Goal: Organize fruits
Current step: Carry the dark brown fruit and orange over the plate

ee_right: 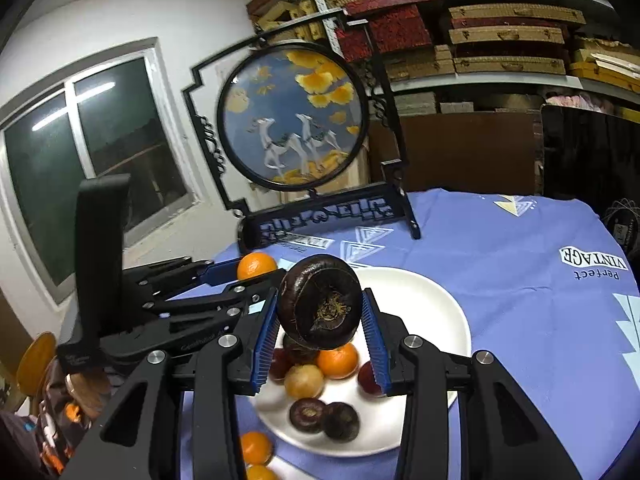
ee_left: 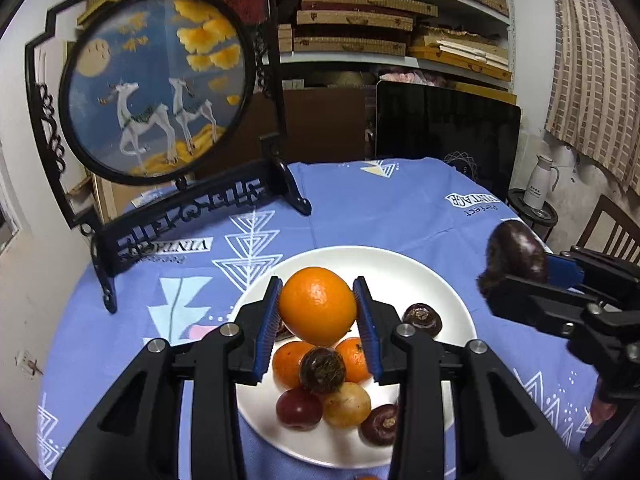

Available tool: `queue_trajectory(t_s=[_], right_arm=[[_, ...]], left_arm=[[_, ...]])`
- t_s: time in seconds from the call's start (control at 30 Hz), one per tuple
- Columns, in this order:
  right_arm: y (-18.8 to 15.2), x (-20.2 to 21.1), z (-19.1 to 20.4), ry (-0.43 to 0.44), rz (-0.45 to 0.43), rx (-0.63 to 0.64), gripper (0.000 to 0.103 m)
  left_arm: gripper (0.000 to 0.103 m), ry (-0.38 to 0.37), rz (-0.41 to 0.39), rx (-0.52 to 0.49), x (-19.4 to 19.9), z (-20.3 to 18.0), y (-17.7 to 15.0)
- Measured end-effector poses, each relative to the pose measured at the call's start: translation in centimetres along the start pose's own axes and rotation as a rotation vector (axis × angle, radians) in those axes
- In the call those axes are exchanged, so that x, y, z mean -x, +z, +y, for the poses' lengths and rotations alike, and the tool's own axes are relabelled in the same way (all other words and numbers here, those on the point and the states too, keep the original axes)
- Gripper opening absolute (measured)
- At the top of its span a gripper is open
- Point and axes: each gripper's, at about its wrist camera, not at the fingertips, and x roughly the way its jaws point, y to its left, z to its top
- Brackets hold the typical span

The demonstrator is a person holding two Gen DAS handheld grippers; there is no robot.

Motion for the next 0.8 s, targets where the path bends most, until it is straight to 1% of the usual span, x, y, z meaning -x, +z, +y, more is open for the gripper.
queue_trajectory(t_s=[0.1,0.2,0.3,0.5,0.8], right_arm=[[-0.2,-1.3,-0.5,-0.002,0.018,-0.014,0.040],[-0.4,-2.6,-1.0,-0.003,0.033,-0.029,0.040],[-0.7,-3.4,-1.3,0.001,0.038,-0.039,0.040],[-0.9,-4.6,-2.0,-0.032,0.058,-0.044,0.040],[-0.4,-6.1,-2.6,-0.034,0.068,-0.055,0.040]], left_arm=[[0.035,0.003,0.009,0.006,-1.3,0.1,-0.5],[0.035,0.035,0.018,-0.017,-2.7,-0.2,-1.0],[0.035,0.036,0.035,-0.027,-3.6,-0.3,-1.4],[0.035,0.038,0.037,-0.014,-4.4,-0.4,-1.5],[0.035,0.074,0.037,-0.042,-5.1,-0.9,-1.8]])
